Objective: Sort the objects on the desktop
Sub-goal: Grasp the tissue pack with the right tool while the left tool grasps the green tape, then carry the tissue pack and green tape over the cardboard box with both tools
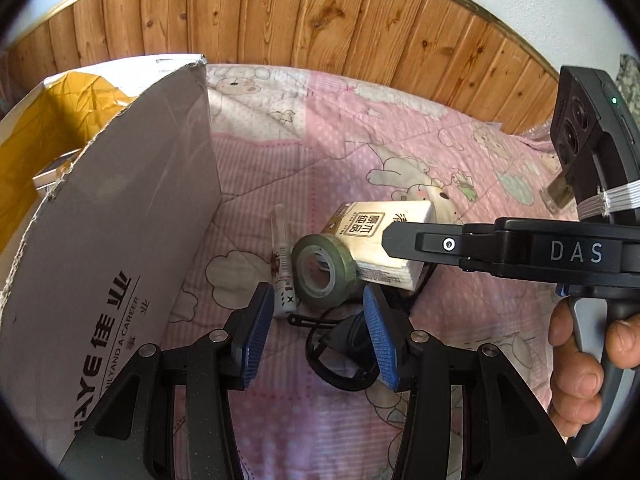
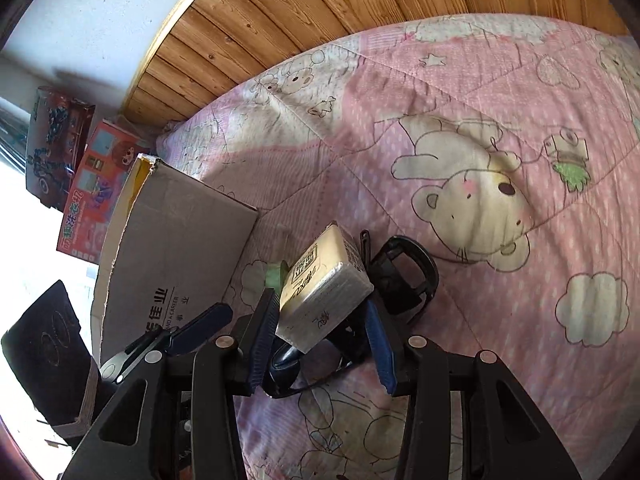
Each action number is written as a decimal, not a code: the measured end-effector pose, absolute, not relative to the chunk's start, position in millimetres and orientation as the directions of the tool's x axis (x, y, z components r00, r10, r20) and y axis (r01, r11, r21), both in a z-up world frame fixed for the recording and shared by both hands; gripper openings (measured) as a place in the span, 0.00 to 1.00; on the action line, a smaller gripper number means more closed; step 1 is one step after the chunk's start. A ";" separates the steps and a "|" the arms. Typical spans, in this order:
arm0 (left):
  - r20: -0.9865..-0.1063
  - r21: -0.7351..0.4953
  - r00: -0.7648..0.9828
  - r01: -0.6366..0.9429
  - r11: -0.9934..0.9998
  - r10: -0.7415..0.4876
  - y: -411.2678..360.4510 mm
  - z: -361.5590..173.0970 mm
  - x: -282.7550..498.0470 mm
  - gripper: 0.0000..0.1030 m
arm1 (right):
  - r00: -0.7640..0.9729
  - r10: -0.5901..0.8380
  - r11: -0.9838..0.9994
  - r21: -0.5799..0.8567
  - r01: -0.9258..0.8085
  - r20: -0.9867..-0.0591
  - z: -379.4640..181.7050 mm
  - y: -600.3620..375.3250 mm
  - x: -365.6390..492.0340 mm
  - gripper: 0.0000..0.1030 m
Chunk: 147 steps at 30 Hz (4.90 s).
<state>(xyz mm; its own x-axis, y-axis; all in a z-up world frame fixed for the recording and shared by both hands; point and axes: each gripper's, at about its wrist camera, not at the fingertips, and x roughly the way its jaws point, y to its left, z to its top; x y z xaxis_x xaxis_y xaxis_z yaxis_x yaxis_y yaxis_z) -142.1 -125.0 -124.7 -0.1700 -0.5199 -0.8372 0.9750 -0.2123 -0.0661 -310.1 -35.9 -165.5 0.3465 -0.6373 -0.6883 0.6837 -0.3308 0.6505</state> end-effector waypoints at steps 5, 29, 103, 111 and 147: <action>-0.842 -0.088 -0.179 0.976 -0.197 -0.509 -138.6 -134.2 -142.9 0.48 | 0.330 -0.647 -0.301 0.628 0.718 -0.688 -161.5 -57.8 -303.5 0.44; -0.761 -0.042 -0.190 0.969 -0.245 -0.621 -138.7 -126.4 -155.2 0.43 | 0.262 -0.689 -0.364 0.635 0.681 -0.676 -180.8 -67.4 -311.8 0.24; -0.822 0.048 -0.036 0.990 -0.133 -0.569 -116.5 -98.9 -143.1 0.09 | 0.016 -0.651 -0.499 0.443 0.744 -0.759 -117.1 -38.9 -283.8 0.23; -0.817 0.001 -0.064 0.994 -0.113 -0.573 -73.3 -76.9 -124.9 0.09 | -0.052 -0.627 -0.544 0.389 0.743 -0.777 -103.1 -13.5 -245.6 0.23; -0.788 -0.079 -0.136 0.990 -0.120 -0.601 51.8 -30.8 -75.5 0.09 | -0.221 -0.603 -0.598 0.251 0.762 -0.766 -52.4 29.0 -86.4 0.23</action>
<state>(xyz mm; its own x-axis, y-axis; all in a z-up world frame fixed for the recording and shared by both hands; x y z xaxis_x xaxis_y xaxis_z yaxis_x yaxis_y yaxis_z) -75.5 51.8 -30.8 -0.1357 -0.6006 -0.7879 0.9897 -0.1195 -0.0793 -86.4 29.0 -52.4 -0.2213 -0.6034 -0.7661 0.7616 -0.5976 0.2506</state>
